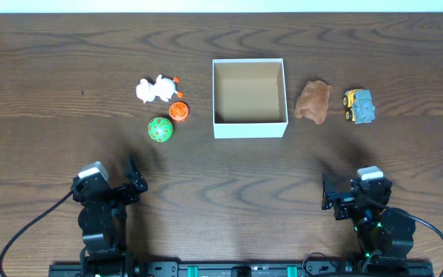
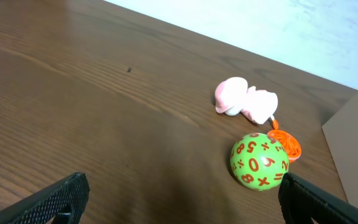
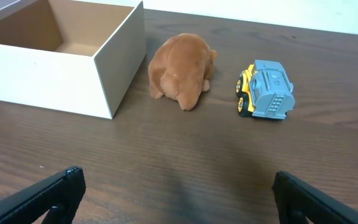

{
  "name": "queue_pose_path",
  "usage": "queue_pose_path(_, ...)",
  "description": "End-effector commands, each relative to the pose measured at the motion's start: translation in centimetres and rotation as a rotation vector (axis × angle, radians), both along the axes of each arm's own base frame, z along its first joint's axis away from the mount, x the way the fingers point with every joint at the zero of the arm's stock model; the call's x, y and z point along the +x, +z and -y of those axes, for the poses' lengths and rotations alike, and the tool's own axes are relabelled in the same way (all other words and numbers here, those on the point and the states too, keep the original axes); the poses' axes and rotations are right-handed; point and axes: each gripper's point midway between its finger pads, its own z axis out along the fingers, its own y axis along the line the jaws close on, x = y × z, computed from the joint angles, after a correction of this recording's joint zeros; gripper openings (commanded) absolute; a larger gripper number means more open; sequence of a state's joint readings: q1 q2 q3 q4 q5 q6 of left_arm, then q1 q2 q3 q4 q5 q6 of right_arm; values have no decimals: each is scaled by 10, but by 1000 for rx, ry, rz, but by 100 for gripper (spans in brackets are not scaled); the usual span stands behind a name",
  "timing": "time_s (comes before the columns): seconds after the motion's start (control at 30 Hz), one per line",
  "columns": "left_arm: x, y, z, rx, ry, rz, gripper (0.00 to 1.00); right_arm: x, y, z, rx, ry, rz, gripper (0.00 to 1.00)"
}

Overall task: Pack container
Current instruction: 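Raise both arms from rest toward the objects, then reach the right gripper to the brown plush toy and grasp it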

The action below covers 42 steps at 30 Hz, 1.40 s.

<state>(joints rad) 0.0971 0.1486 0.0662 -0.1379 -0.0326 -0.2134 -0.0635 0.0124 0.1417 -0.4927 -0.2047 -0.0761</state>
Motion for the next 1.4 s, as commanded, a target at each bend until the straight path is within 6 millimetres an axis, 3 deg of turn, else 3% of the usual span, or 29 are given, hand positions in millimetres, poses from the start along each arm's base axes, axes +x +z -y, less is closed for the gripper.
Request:
queue_pose_path(0.0, -4, -16, 0, -6, 2, -52, 98, 0, 0, 3, 9, -19, 2, 99)
queue_pose_path(0.27, -4, -16, 0, -6, 2, -52, 98, 0, 0, 1, 20, -10, 1, 99)
queue_pose_path(0.47, -4, -14, 0, -6, 1, -49, 98, -3, 3, -18, 188, 48, -18, 99)
queue_pose_path(0.63, -2, 12, 7, -23, -31, -23, 98, -2, 20, -28, 204, 112, 33, 99)
queue_pose_path(0.9, 7, 70, 6, -34, -30, -130, 98, 6, 72, -13, 167, 30, 49, 99)
queue_pose_path(1.1, 37, 96, 3, -53, -28, -302, 98, 36, 95, -10, 178, 12, -140, 99)
queue_pose_path(1.37, 86, 78, -2, -79, -25, -547, 98, 105, 88, 3, 93, -7, -510, 99)
